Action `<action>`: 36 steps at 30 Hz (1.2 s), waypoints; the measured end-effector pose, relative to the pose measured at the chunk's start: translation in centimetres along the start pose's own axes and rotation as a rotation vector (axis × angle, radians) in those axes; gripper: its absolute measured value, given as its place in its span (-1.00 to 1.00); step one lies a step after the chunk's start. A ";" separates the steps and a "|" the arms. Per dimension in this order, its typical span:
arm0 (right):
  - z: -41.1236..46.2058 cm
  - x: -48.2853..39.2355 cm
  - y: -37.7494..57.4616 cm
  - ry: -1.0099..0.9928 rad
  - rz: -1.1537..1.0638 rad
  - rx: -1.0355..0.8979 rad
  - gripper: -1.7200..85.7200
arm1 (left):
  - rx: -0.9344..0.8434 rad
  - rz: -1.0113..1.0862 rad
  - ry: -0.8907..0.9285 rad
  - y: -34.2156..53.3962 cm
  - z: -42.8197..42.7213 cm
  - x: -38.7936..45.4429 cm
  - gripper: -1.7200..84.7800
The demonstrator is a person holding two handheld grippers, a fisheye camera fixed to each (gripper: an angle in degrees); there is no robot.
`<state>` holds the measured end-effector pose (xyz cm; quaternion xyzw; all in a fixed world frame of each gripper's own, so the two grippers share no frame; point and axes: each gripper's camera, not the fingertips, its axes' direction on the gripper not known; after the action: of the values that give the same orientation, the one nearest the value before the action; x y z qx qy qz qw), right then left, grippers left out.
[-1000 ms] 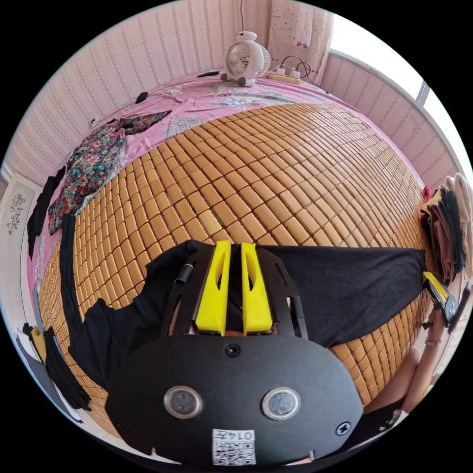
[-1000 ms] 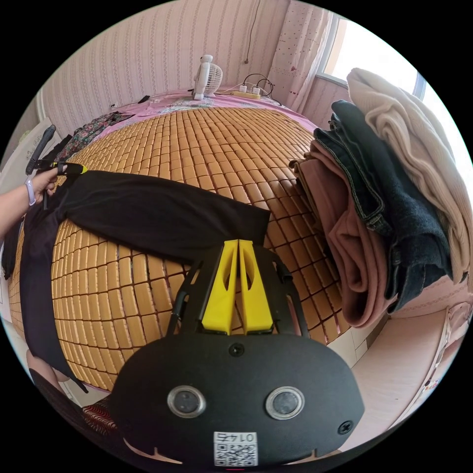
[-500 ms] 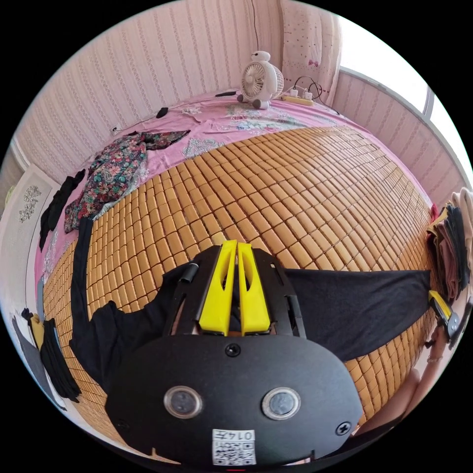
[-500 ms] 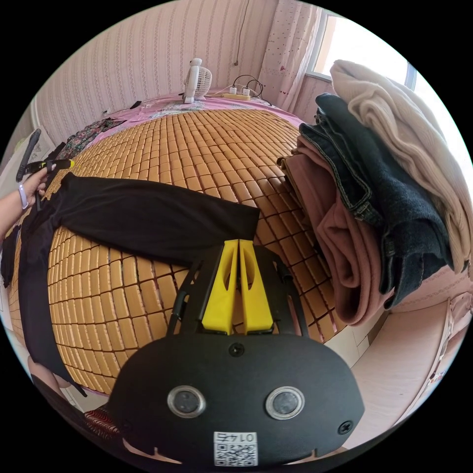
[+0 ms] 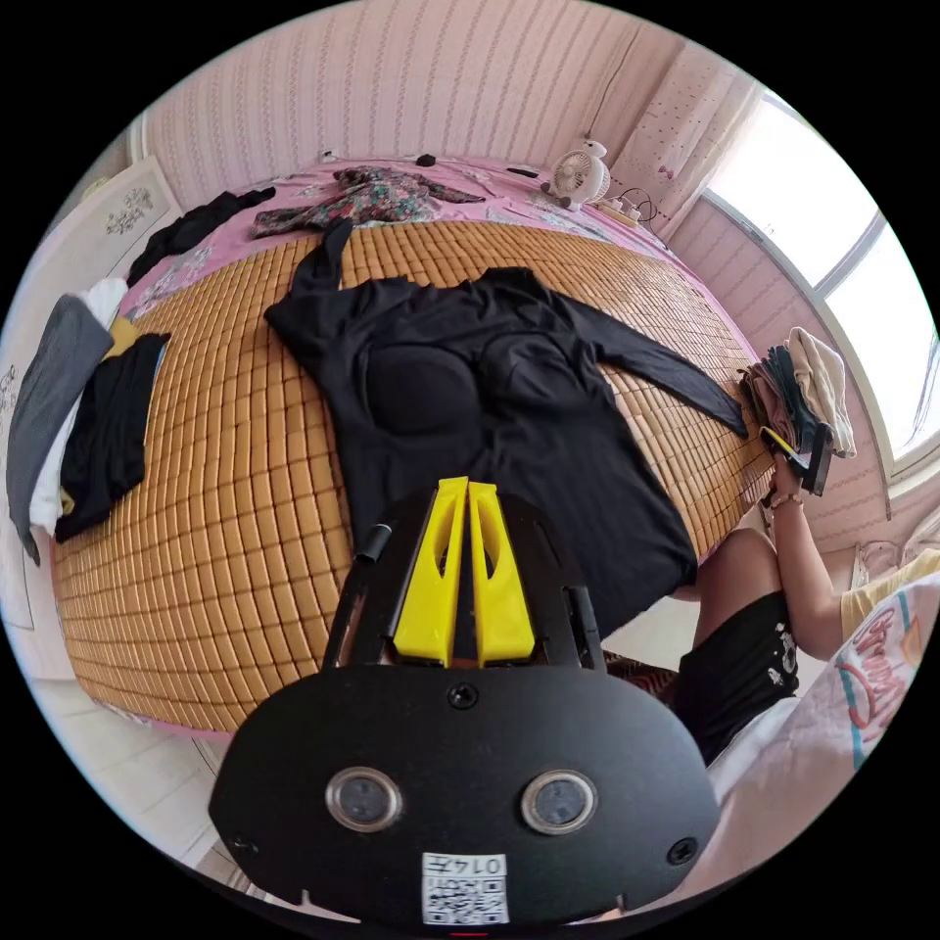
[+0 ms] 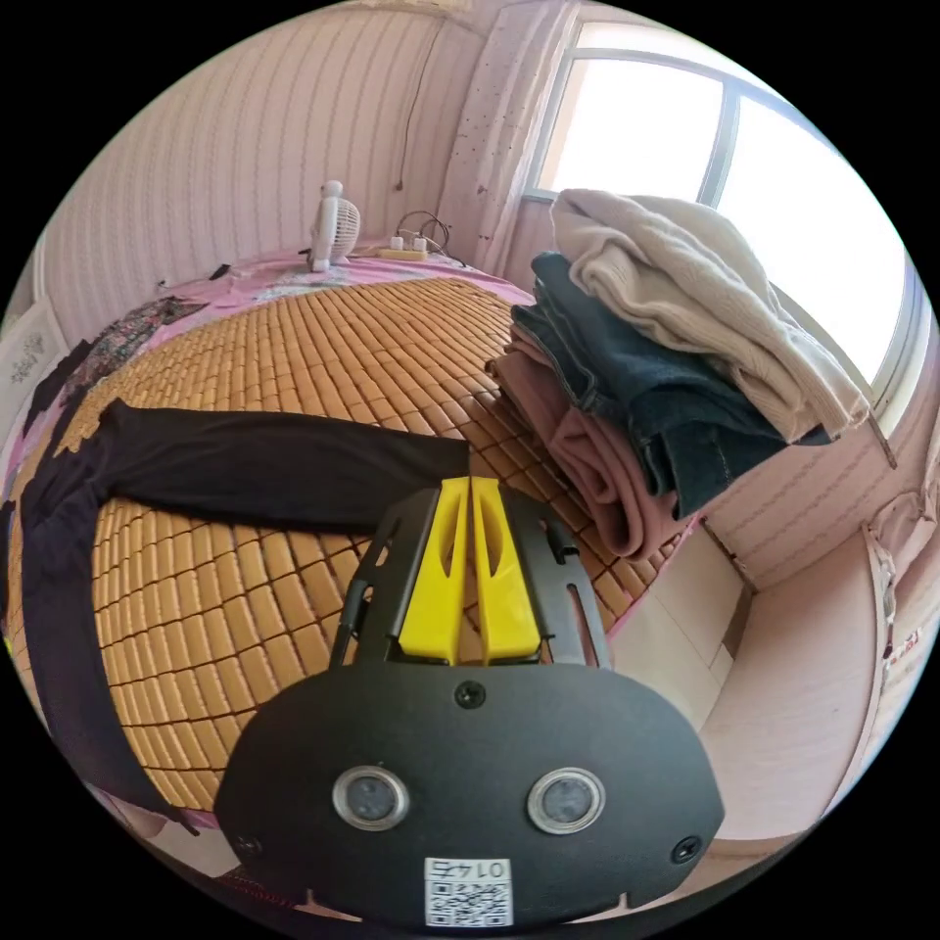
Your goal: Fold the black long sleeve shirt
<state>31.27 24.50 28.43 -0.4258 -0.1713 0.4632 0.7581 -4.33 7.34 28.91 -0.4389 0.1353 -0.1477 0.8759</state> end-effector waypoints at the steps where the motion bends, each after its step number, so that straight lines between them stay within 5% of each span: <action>1: -1.6 -0.6 0.0 -0.106 -0.004 0.062 -0.96 | -0.022 -0.016 -0.011 2.8 -0.4 -0.8 -0.95; 10: -10.9 -22.9 -6.5 -0.734 -0.581 0.125 -0.93 | 0.075 -0.166 -0.135 8.9 -1.3 -3.0 -0.82; 14: -11.5 -37.2 -10.0 -1.307 -0.699 -0.140 -0.89 | 0.061 -0.184 -0.168 9.0 -1.2 -3.7 -0.83; 16: -11.1 -43.4 -10.9 -1.392 -0.707 -0.230 -0.84 | 0.020 -0.188 -0.150 9.0 -1.1 -4.7 -0.84; 22: -8.8 -60.3 -13.2 -1.185 -0.685 -0.233 -0.67 | 0.052 -0.114 -0.133 9.7 -3.5 -4.8 -0.85; 26: -6.4 -68.4 -13.4 -0.972 -0.722 -0.251 -0.77 | 0.063 -0.050 -0.195 10.1 -4.7 -3.3 -0.85; 32: -4.3 -74.2 -13.2 -0.795 -0.812 -0.292 -0.89 | 0.085 -0.026 -0.213 10.7 -6.9 -2.6 -0.84; 36: -5.3 -74.5 -14.0 -0.894 -0.987 -0.330 -0.91 | 0.100 0.004 -0.220 11.1 -8.4 -2.3 -0.84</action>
<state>4.36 -44.24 46.71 -0.1758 -0.7103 0.1627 0.6619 -7.98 8.45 15.32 -0.4081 0.0317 -0.1034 0.9065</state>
